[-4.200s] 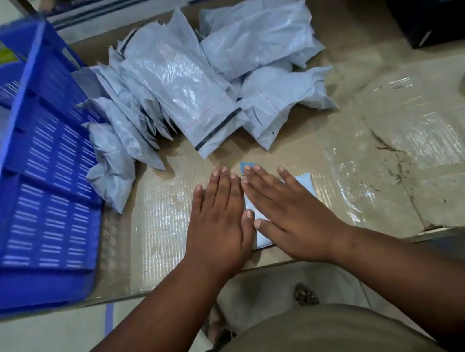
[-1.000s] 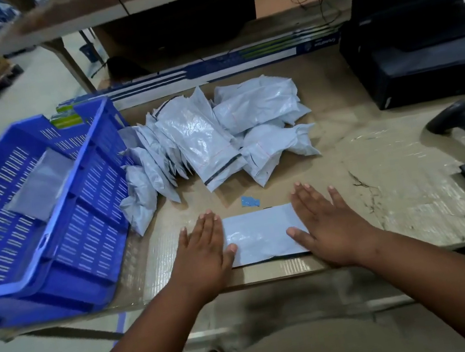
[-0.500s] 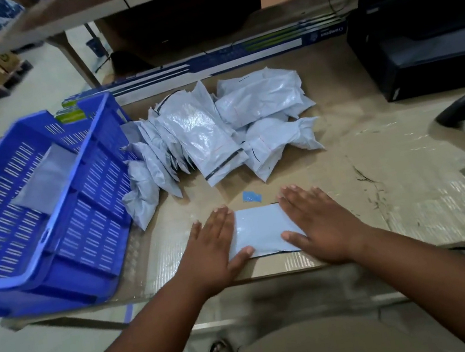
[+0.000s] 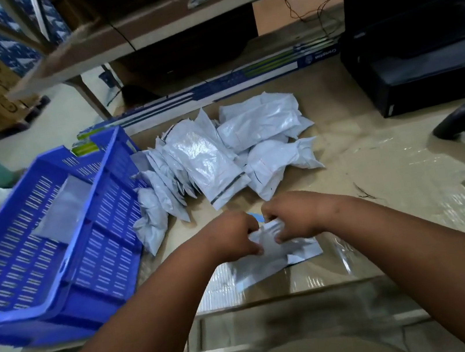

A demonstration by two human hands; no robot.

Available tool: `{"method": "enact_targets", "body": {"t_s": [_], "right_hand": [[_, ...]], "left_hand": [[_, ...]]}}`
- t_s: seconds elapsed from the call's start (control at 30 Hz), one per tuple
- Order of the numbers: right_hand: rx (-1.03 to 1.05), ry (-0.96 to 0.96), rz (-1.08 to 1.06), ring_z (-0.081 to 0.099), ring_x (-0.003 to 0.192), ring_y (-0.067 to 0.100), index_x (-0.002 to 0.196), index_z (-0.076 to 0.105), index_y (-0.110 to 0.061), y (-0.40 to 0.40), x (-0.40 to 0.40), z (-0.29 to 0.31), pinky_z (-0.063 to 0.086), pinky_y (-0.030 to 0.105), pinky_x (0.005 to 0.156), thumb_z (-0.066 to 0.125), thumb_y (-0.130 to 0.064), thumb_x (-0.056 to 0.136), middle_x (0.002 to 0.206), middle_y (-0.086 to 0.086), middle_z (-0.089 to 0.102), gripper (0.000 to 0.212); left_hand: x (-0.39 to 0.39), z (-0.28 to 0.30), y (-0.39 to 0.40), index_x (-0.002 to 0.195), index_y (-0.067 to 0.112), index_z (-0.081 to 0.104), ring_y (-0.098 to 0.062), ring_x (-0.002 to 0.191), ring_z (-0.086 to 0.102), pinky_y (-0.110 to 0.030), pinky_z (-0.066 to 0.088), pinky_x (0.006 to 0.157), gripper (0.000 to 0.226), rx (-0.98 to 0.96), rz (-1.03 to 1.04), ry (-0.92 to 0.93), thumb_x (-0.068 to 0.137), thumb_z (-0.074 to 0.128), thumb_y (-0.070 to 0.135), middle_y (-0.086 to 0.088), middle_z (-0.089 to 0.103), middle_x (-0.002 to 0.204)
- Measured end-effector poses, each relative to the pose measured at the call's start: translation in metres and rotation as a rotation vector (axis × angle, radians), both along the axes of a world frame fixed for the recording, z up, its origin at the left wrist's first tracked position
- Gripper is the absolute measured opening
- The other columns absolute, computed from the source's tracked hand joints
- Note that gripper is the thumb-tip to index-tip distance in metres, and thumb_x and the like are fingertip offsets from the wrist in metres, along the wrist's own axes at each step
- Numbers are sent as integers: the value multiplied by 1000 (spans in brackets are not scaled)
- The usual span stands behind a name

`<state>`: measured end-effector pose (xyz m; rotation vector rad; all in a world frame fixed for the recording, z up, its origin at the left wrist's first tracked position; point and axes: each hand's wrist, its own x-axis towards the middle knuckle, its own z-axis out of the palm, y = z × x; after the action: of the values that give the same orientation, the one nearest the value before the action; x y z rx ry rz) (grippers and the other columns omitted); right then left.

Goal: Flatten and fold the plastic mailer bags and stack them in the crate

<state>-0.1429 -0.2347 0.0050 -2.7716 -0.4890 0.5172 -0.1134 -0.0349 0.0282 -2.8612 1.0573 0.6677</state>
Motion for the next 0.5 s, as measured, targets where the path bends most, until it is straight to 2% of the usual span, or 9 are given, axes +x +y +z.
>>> {"method": "enact_targets", "body": {"t_s": [0.07, 0.13, 0.2, 0.27, 0.33, 0.4, 0.5], "right_hand": [[54, -9, 18, 61, 97, 19, 108, 60, -33, 5, 7, 18, 48, 36, 76, 79, -36, 85, 102, -10, 64, 30], [97, -8, 63, 63, 108, 15, 124, 65, -37, 15, 17, 43, 53, 37, 89, 75, -30, 88, 118, -13, 69, 38], [115, -5, 104, 61, 116, 12, 134, 63, -41, 29, 29, 69, 52, 38, 100, 68, -28, 91, 131, -15, 67, 45], [105, -16, 123, 60, 117, 15, 132, 64, -40, 45, 46, 95, 51, 41, 102, 59, -26, 94, 132, -12, 66, 41], [105, -62, 159, 61, 115, 16, 128, 65, -38, 68, 63, 125, 52, 41, 101, 56, -22, 94, 128, -10, 67, 38], [86, -121, 217, 60, 116, 15, 127, 67, -36, 96, 79, 155, 50, 37, 101, 58, -20, 93, 128, -10, 67, 39], [70, -228, 295, 60, 116, 16, 123, 69, -33, 140, 109, 191, 49, 35, 101, 62, -19, 90, 124, -9, 68, 36]], "left_hand": [[1, 22, 5, 79, 15, 64, -25, 75, 57, -38, 43, 65, 35, -2, -2, -7, 85, 82, 44, -2, 59, 75], [5, 44, 16, 87, 17, 69, -19, 75, 57, -34, 43, 64, 29, -6, 32, -28, 87, 80, 44, 2, 59, 77], [11, 65, 34, 94, 20, 73, -17, 79, 61, -35, 50, 71, 28, -40, 73, -42, 87, 78, 47, 2, 64, 82], [18, 87, 54, 102, 24, 74, -16, 87, 64, -37, 55, 81, 28, -98, 137, -42, 88, 76, 48, 3, 69, 93], [26, 111, 77, 107, 26, 71, -15, 94, 64, -36, 54, 85, 28, -171, 214, -63, 88, 75, 47, 6, 69, 100], [34, 133, 103, 96, 23, 66, -15, 89, 60, -33, 47, 75, 25, -193, 274, -125, 90, 75, 46, 6, 65, 93], [48, 161, 146, 76, 20, 53, -16, 77, 53, -34, 35, 66, 35, -216, 354, -190, 91, 74, 44, 5, 55, 78]]}}
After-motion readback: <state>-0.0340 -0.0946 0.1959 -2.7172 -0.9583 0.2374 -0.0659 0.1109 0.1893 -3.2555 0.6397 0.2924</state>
